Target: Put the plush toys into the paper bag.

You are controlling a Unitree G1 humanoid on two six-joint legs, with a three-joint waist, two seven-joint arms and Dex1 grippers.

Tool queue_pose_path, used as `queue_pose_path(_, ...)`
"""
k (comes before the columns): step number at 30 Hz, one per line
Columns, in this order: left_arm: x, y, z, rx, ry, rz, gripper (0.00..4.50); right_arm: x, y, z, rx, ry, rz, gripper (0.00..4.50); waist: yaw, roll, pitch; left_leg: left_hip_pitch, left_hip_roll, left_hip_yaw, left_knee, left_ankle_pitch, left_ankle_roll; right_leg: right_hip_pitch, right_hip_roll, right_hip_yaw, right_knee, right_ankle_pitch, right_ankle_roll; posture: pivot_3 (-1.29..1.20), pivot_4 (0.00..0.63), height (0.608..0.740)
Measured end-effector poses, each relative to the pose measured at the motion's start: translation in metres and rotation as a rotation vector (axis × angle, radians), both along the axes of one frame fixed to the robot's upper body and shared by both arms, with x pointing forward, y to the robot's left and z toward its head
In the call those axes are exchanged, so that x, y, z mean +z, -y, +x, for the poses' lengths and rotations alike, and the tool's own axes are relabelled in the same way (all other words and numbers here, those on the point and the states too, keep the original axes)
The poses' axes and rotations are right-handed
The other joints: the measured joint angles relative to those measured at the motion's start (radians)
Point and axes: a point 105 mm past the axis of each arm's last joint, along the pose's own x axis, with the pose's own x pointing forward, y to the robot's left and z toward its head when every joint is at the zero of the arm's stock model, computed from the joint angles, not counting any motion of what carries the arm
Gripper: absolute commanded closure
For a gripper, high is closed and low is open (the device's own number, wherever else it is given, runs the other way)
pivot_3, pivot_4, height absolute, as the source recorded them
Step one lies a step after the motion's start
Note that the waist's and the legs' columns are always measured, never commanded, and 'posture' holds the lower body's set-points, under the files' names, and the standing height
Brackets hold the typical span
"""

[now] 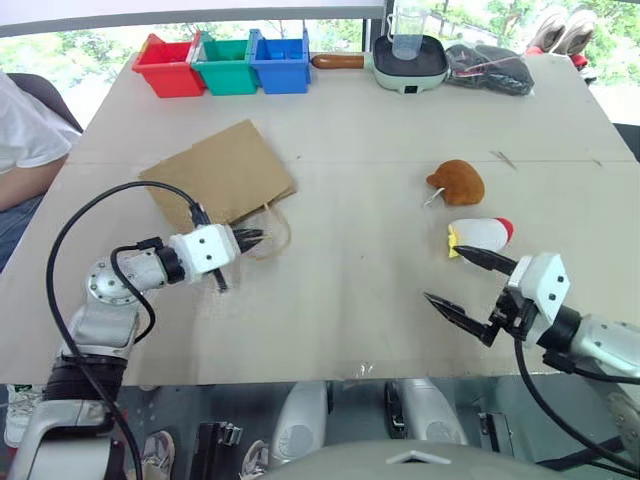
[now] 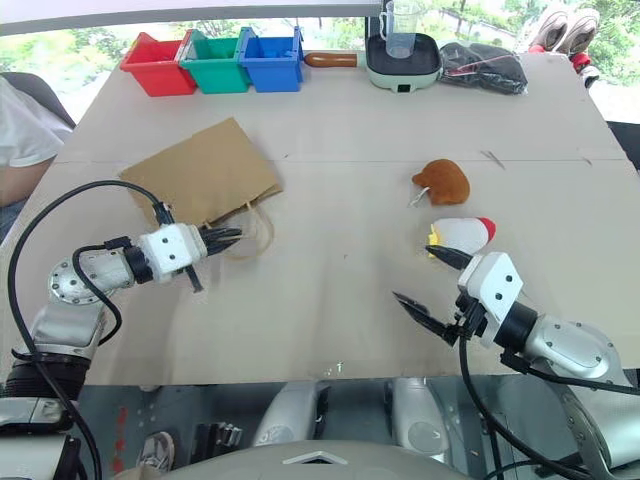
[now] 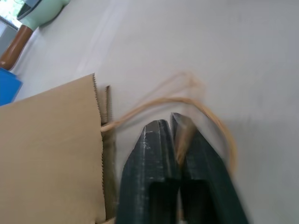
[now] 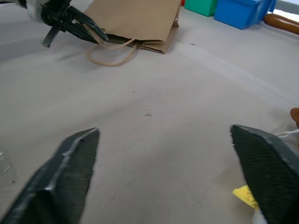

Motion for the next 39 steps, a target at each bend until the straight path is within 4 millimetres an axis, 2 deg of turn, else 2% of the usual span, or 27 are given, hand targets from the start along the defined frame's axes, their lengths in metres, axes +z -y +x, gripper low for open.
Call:
queue_pose_path(4, 0.018, 0.032, -0.008, -0.033, -0.193, -0.344, 4.50, 0.006, -0.006, 0.015, -0.041, 0.028, 0.046, 3.58, 0.000, 0.000, 0.000, 0.000, 0.000, -0.002, 0.002, 0.000, 0.000, 0.000, 0.000, 0.000, 0.001, 0.000, 0.000, 0.00, 0.150, 0.740)
queue_pose_path(5, 0.023, 0.038, -0.009, -0.045, -0.221, -0.397, 4.50, 0.006, -0.009, 0.017, -0.040, 0.030, 0.050, 4.34, 0.000, 0.000, 0.000, 0.000, 0.000, -0.003, 0.002, 0.000, 0.000, 0.000, 0.000, 0.000, 0.002, 0.000, 0.000, 0.00, 0.150, 0.740)
queue_pose_path(7, 0.030, 0.047, -0.012, -0.073, -0.244, -0.445, 4.50, 0.005, -0.013, 0.019, -0.034, 0.026, 0.052, 4.45, 0.000, 0.000, 0.000, 0.000, 0.000, -0.003, 0.002, 0.000, 0.000, 0.000, 0.001, -0.001, 0.002, 0.000, 0.000, 0.00, 0.150, 0.740)
queue_pose_path(8, 0.037, 0.051, -0.013, -0.061, -0.318, -0.551, 4.50, 0.001, -0.022, 0.024, -0.021, 0.018, 0.052, 4.45, -0.003, 0.000, 0.000, 0.001, 0.000, -0.003, 0.002, 0.000, 0.000, 0.000, 0.002, -0.001, 0.002, 0.000, 0.000, 0.00, 0.150, 0.740)
queue_pose_path(9, 0.053, 0.066, -0.011, -0.098, -0.392, -0.695, 4.50, 0.001, -0.047, 0.044, 0.020, 0.028, 0.060, 4.45, -0.013, 0.000, 0.001, 0.001, -0.001, -0.005, 0.004, 0.000, 0.000, 0.000, 0.002, 0.000, 0.003, 0.000, 0.000, 0.00, 0.150, 0.740)
queue_pose_path(10, 0.064, 0.077, -0.014, -0.141, -0.424, -0.745, 4.50, 0.003, -0.066, 0.051, 0.066, 0.028, 0.079, 4.45, -0.018, 0.000, 0.001, 0.001, 0.000, -0.005, 0.004, 0.000, 0.000, 0.000, 0.002, 0.000, 0.004, 0.000, 0.000, 0.00, 0.150, 0.740)
queue_pose_path(13, 0.078, 0.082, -0.017, -0.170, -0.479, -0.798, 4.50, -0.001, -0.099, 0.066, 0.156, 0.018, 0.059, 4.45, -0.026, 0.000, 0.001, 0.004, -0.002, -0.005, 0.004, 0.000, 0.000, 0.000, 0.002, 0.002, 0.008, 0.000, 0.000, 0.00, 0.150, 0.740)
queue_pose_path(19, 0.086, 0.088, -0.020, -0.189, -0.547, -0.830, 4.50, -0.024, -0.148, 0.090, 0.272, -0.053, 0.042, 4.45, -0.023, 0.000, 0.001, 0.002, -0.002, -0.006, 0.004, 0.001, -0.001, -0.001, 0.001, 0.001, 0.008, 0.000, 0.000, 0.00, 0.150, 0.740)
queue_pose_path(21, 0.097, 0.094, -0.020, -0.210, -0.531, -0.845, 4.50, -0.040, -0.172, 0.100, 0.320, -0.101, 0.011, 4.45, -0.026, -0.001, 0.001, 0.003, -0.003, -0.005, 0.004, 0.001, -0.001, -0.002, 0.001, 0.001, 0.009, 0.000, 0.000, 0.00, 0.150, 0.740)
queue_pose_path(23, 0.108, 0.099, -0.025, -0.228, -0.494, -0.839, 4.50, -0.058, -0.192, 0.093, 0.391, -0.133, -0.022, 4.45, -0.026, -0.001, 0.001, 0.003, -0.003, -0.005, 0.003, 0.001, -0.001, -0.002, 0.001, 0.002, 0.009, 0.000, 0.000, 0.00, 0.150, 0.740)
queue_pose_path(25, 0.109, 0.098, -0.023, -0.206, -0.490, -0.844, 4.50, -0.067, -0.198, 0.090, 0.412, -0.147, -0.029, 4.45, -0.024, -0.001, 0.001, 0.003, -0.003, -0.006, 0.003, 0.002, -0.003, -0.002, 0.001, 0.001, 0.009, 0.000, 0.000, 0.00, 0.150, 0.740)
queue_pose_path(27, 0.111, 0.092, -0.021, -0.161, -0.470, -0.862, 4.50, -0.067, -0.201, 0.092, 0.416, -0.130, -0.031, 4.45, -0.024, -0.002, 0.001, 0.003, -0.003, -0.005, 0.004, 0.002, -0.003, -0.002, 0.000, 0.002, 0.009, 0.000, 0.000, 0.00, 0.150, 0.740)
queue_pose_path(30, 0.131, 0.071, -0.019, -0.086, -0.377, -0.905, 4.50, -0.071, -0.204, 0.096, 0.390, -0.108, -0.033, 4.45, -0.026, -0.002, 0.000, 0.006, -0.003, -0.005, 0.003, 0.001, -0.002, -0.002, 0.001, 0.003, 0.013, 0.000, 0.000, 0.00, 0.150, 0.740)
queue_pose_path(36, 0.155, 0.051, -0.027, -0.072, -0.317, -0.912, 4.50, -0.074, -0.206, 0.095, 0.359, -0.101, -0.022, 4.45, -0.027, -0.003, 0.000, 0.012, -0.003, -0.004, 0.002, 0.002, -0.003, 0.002, 0.002, 0.004, 0.015, 0.000, 0.000, 0.00, 0.150, 0.740)
queue_pose_path(39, 0.153, 0.048, -0.030, -0.070, -0.330, -0.915, 4.50, -0.073, -0.206, 0.094, 0.355, -0.092, -0.027, 4.45, -0.026, -0.003, -0.001, 0.012, -0.003, -0.003, 0.002, 0.002, -0.003, 0.002, 0.001, 0.005, 0.015, 0.000, 0.000, 0.00, 0.150, 0.740)
